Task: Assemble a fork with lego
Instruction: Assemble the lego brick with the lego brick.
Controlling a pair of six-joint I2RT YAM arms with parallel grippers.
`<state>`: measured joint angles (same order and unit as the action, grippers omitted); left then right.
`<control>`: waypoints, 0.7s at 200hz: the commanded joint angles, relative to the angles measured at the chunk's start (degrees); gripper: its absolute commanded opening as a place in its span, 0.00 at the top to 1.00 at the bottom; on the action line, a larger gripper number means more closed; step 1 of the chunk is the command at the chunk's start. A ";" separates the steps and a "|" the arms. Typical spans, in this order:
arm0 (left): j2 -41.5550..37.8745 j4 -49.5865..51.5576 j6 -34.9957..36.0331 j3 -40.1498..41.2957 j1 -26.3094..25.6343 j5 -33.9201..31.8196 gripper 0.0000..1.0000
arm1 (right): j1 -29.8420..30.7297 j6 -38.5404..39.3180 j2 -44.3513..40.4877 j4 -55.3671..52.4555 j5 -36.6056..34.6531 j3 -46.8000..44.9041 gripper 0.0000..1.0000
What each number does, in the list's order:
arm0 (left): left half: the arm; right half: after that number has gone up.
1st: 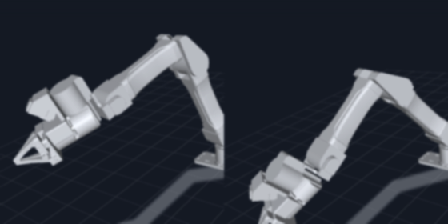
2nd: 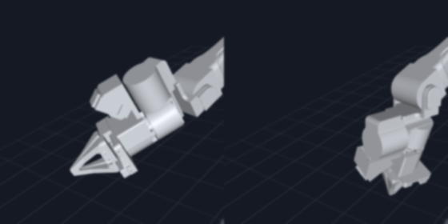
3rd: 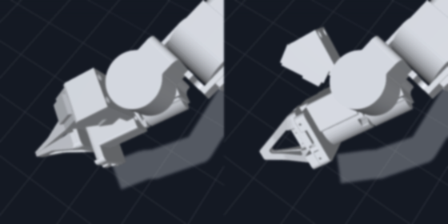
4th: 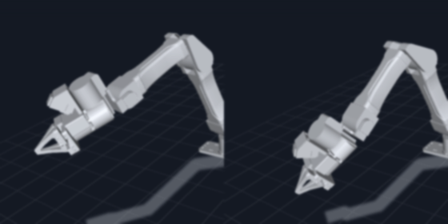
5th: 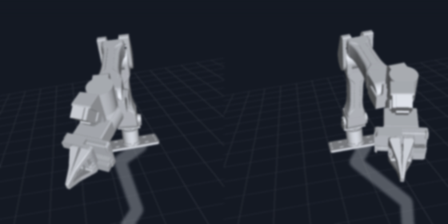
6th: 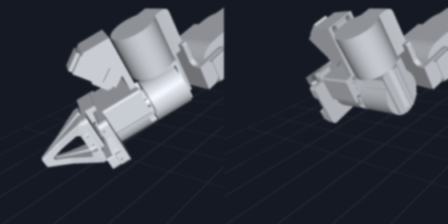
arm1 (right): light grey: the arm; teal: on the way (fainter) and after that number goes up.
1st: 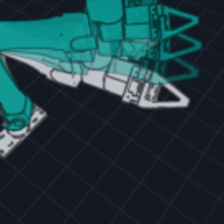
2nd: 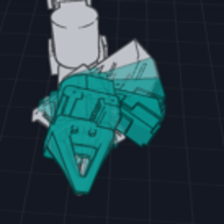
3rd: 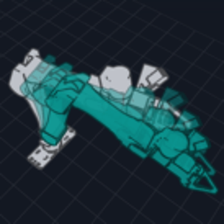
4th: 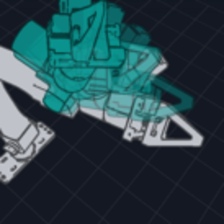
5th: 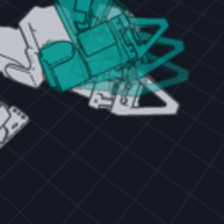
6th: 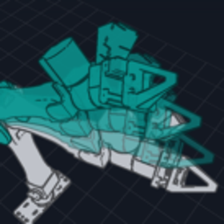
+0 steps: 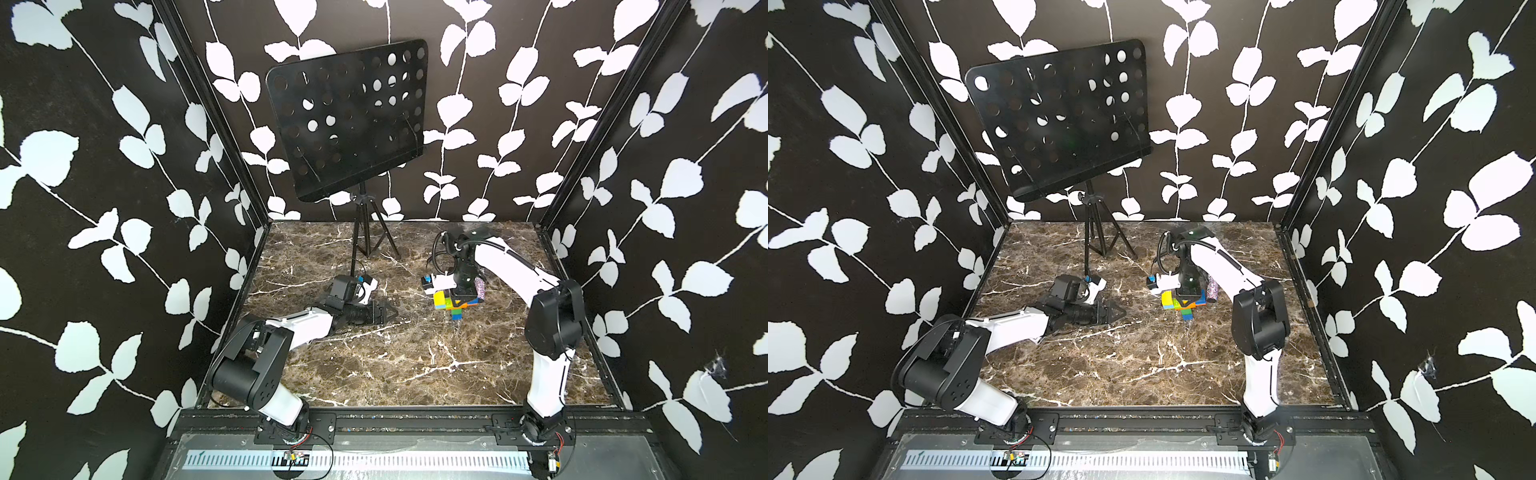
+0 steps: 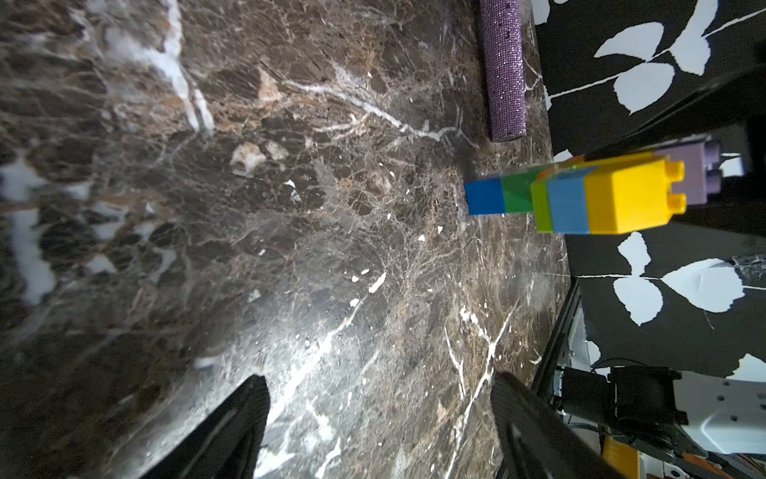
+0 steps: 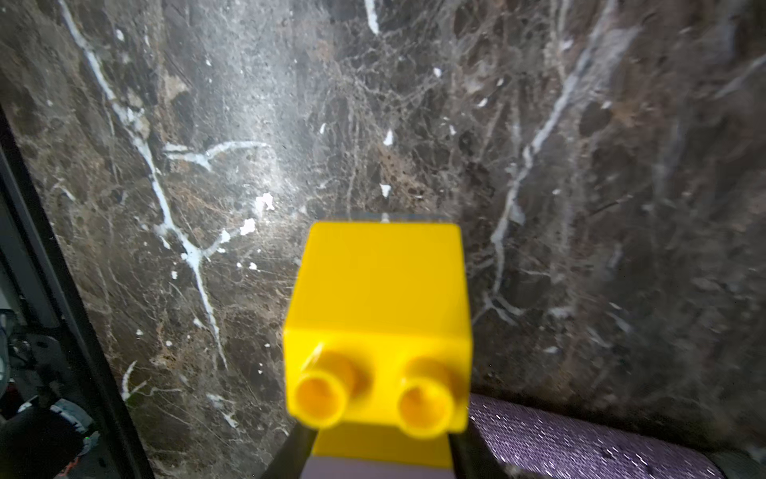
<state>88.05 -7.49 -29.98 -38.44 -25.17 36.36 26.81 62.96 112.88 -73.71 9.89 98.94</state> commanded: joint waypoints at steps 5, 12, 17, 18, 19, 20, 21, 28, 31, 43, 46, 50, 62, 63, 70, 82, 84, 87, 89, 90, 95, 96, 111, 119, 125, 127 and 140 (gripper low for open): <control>-1.83 0.58 0.30 -0.68 0.25 -0.28 0.14 | 0.15 1.20 -0.26 -1.31 2.56 -1.14 0.60; -2.00 0.61 0.28 -0.46 0.30 -0.45 0.14 | 0.07 1.61 -0.52 -1.15 2.41 -1.49 0.62; -2.07 0.62 0.18 -0.35 0.32 -0.52 0.14 | -0.06 1.53 -0.63 -0.90 2.61 -1.59 0.64; -2.08 0.63 0.18 -0.34 0.31 -0.51 0.14 | -0.12 1.50 -0.64 -0.86 2.69 -1.57 0.64; -2.09 0.63 0.18 -0.33 0.30 -0.50 0.14 | -0.10 1.57 -0.64 -0.93 2.86 -1.56 0.64; -2.09 0.59 0.18 -0.33 0.30 -0.50 0.14 | -0.10 1.56 -0.64 -0.96 2.99 -1.56 0.65; -2.09 0.61 0.18 -0.33 0.30 -0.50 0.14 | -0.14 1.56 -0.69 -1.02 3.10 -1.56 0.65; -2.22 0.63 0.05 -0.24 0.30 -0.58 0.14 | -0.35 1.65 -0.81 -1.48 4.14 -1.14 0.67; -2.26 0.60 0.01 -0.24 0.28 -0.59 0.14 | -0.44 1.66 -0.90 -1.63 4.59 -0.90 0.68; -2.49 0.81 0.00 -0.24 0.28 -0.72 0.14 | -0.66 1.70 -0.91 -2.66 5.78 0.29 0.71; -2.58 0.95 -0.07 -0.24 0.29 -0.76 0.14 | -0.70 1.65 -0.91 -3.00 6.02 0.70 0.71; -2.68 0.98 -0.04 -0.28 0.34 -0.76 0.14 | -0.76 1.77 -0.92 -3.41 6.61 1.01 0.71; -2.92 1.53 0.17 -0.41 0.32 -0.85 0.14 | -1.16 1.57 -1.04 -4.04 8.04 1.66 0.72; -2.95 1.52 0.13 -0.41 0.31 -0.85 0.14 | -1.19 1.56 -1.06 -4.10 8.26 1.68 0.72; -3.14 1.75 0.18 -0.49 0.30 -0.70 0.14 | -1.58 1.39 -1.08 -4.54 9.51 1.91 0.72; -3.48 2.07 0.24 -0.52 0.30 -0.44 0.14 | -2.21 1.05 -0.87 -5.22 12.40 2.09 0.72; -3.56 2.29 0.37 -0.55 0.30 -0.44 0.14 | -2.27 1.01 -0.77 -5.33 12.98 2.13 0.72; -3.65 2.55 0.43 -0.57 0.30 -0.34 0.14 | -2.42 0.97 -0.62 -5.61 13.77 2.27 0.71; -3.71 2.67 0.55 -0.58 0.30 -0.33 0.14 | -2.52 1.01 -0.59 -5.84 14.57 2.33 0.71; -3.74 2.75 0.59 -0.59 0.30 -0.33 0.14 | -2.53 1.02 -0.49 -5.88 14.86 2.36 0.71; -3.96 3.22 0.69 -0.67 0.30 -0.23 0.14 | -2.79 1.19 -0.18 -6.24 16.59 2.54 0.71; -3.99 3.33 0.74 -0.67 0.25 -0.23 0.14 | -2.80 1.24 -0.10 -6.30 16.97 2.56 0.71; -5.22 5.02 1.24 -0.81 0.29 -0.64 0.14 | -2.95 1.54 1.44 -7.59 21.08 3.57 0.69; -6.10 6.57 1.82 -1.05 0.30 -1.06 0.14 | -2.88 1.64 2.55 -8.19 22.94 4.01 0.69; -6.96 7.92 2.42 -1.24 0.30 -1.37 0.14 | -2.78 1.84 3.35 -8.75 24.83 4.28 0.69; -7.18 8.41 2.65 -1.34 0.30 -1.38 0.14 | -2.74 1.93 3.58 -8.87 25.46 4.32 0.69; -8.94 10.70 3.43 -1.47 0.31 -3.54 0.14 | -2.57 2.36 5.00 -9.57 29.96 4.25 0.69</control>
<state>83.33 -2.42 -29.10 -38.48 -25.19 35.44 23.83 63.40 114.89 -78.22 27.99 102.10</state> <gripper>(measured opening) 0.861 0.327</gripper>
